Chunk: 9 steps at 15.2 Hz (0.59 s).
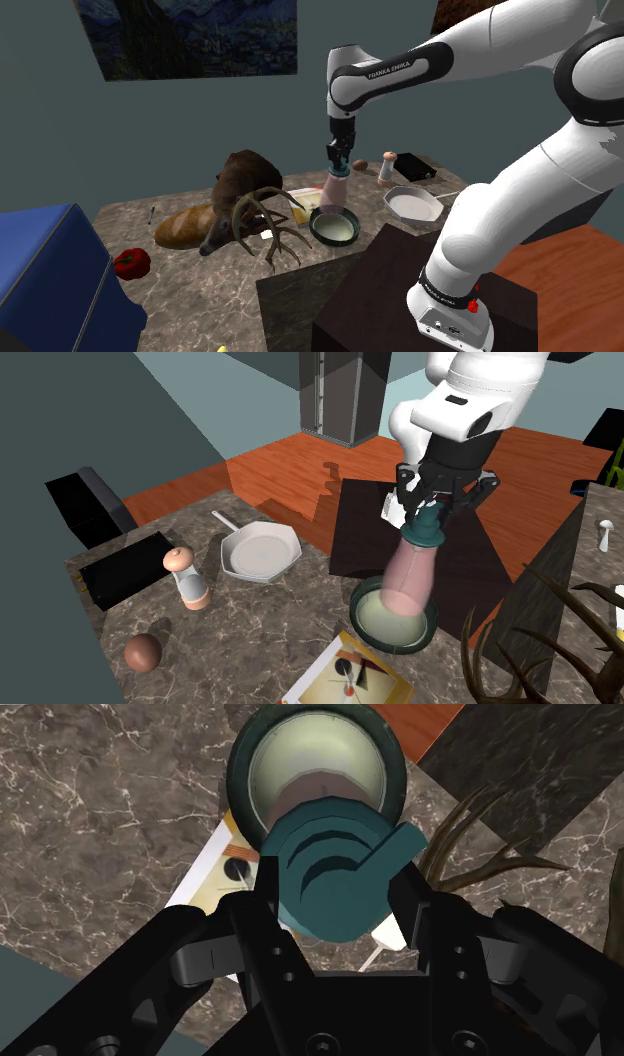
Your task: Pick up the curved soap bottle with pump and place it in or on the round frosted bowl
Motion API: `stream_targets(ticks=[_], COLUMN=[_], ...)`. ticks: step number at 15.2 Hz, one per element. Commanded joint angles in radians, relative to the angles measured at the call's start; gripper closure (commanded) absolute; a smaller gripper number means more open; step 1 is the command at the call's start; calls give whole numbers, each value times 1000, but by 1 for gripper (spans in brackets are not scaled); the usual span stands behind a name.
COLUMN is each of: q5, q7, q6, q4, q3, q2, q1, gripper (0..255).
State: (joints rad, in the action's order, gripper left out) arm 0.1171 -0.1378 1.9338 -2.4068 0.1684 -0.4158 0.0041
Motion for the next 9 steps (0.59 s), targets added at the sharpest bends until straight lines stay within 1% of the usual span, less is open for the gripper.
stream_targets(ticks=[1, 7, 9], q5=[1, 3, 4], q7=[2, 4, 4], q6=[33, 121, 124], q4=[-24, -81, -83], q3=[1, 7, 8], q2=[8, 38, 40], q1=[0, -1, -1], gripper=[255, 255, 255])
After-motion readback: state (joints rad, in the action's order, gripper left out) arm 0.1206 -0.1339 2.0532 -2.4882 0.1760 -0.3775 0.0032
